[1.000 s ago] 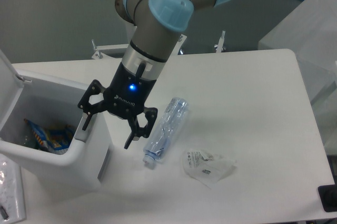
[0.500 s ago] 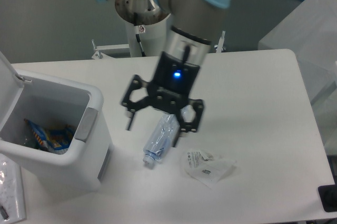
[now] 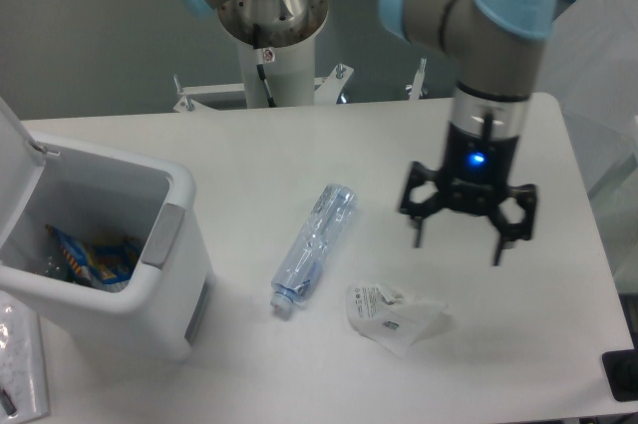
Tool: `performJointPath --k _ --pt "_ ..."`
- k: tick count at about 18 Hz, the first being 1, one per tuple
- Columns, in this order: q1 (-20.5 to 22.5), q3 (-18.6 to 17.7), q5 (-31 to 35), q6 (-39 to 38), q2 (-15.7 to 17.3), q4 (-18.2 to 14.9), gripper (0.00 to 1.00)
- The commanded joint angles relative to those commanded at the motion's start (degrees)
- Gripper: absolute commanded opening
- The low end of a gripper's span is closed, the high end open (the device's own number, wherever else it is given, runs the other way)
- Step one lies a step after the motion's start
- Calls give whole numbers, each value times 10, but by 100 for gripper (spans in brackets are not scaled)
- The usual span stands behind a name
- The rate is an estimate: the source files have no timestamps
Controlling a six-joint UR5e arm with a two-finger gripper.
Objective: Open the trash can
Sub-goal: 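Lift the gripper up and away from the open trash can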
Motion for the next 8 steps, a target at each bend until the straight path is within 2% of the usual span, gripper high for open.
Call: performJointPath --k 5,8 --pt "-8 12 56 90 -20 -24 100" --pt "-25 16 84 103 -28 -30 100"
